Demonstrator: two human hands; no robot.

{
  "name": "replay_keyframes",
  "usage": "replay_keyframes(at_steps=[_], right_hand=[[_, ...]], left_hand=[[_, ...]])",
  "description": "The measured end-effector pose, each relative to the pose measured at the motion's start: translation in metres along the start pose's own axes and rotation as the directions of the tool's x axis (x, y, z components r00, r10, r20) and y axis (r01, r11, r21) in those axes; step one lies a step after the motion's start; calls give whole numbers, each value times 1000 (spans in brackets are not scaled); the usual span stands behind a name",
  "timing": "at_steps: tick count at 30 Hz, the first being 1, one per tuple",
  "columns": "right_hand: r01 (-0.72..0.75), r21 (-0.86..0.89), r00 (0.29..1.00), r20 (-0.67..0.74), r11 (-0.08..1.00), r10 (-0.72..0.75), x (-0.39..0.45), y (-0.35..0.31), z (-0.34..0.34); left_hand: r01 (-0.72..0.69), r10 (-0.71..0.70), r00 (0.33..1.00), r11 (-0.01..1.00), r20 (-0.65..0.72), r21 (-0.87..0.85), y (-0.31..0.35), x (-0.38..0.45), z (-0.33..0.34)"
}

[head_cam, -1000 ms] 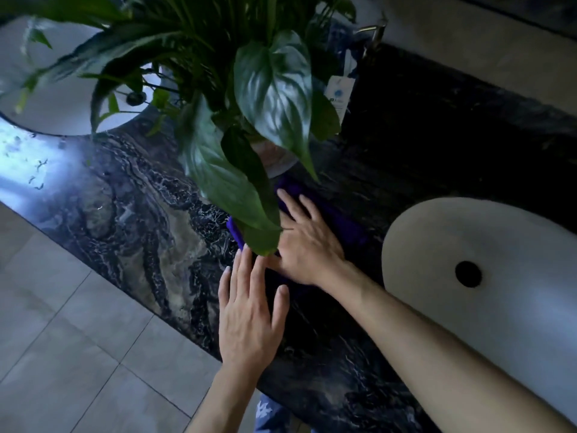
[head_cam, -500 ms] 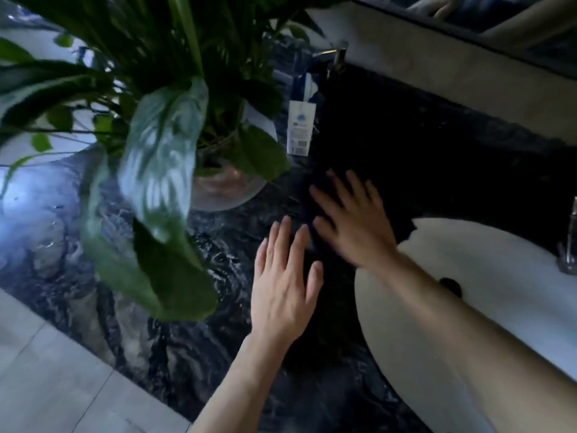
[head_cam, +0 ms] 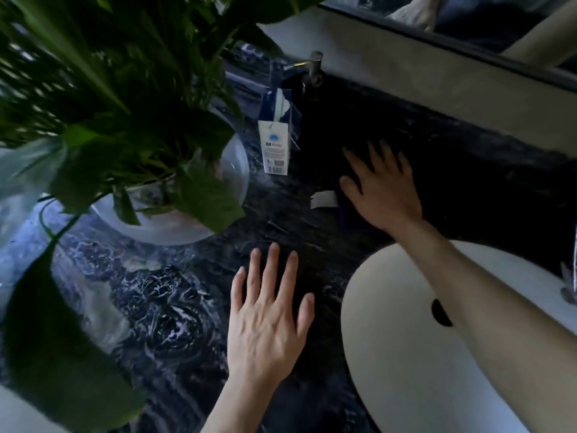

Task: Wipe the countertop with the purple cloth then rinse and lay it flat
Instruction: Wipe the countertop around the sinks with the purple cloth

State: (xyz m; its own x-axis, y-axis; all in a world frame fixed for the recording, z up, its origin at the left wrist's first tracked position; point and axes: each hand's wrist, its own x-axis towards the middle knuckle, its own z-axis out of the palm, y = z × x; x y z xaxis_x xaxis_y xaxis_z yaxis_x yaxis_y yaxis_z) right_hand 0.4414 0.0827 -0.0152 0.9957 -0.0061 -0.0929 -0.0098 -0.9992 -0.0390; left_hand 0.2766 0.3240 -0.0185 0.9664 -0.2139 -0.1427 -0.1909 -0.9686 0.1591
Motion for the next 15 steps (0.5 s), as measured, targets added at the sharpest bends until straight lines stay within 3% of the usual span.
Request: replay_keyframes(at_steps=[5, 8, 10, 12, 15], right_hand=[[344, 13, 939, -2, 939, -344, -76, -65, 8], [439, 29, 894, 82, 898, -440, -59, -59, 6], [383, -7, 923, 49, 924, -382, -26, -39, 2], [212, -10, 976, 59, 977, -212, 6, -9, -6], [29, 32, 998, 58, 999, -31, 14, -5, -5]], left_hand=[[2, -2, 1000, 1000, -11, -24, 0, -2, -2], [10, -10, 1000, 1000, -9, -12, 0, -1, -2], [9, -9, 1000, 1000, -7, -14, 0, -1, -3], [9, -9, 1000, 1000, -15, -19, 0, -1, -3], [7, -7, 1000, 1000, -3, -29, 1, -1, -4]])
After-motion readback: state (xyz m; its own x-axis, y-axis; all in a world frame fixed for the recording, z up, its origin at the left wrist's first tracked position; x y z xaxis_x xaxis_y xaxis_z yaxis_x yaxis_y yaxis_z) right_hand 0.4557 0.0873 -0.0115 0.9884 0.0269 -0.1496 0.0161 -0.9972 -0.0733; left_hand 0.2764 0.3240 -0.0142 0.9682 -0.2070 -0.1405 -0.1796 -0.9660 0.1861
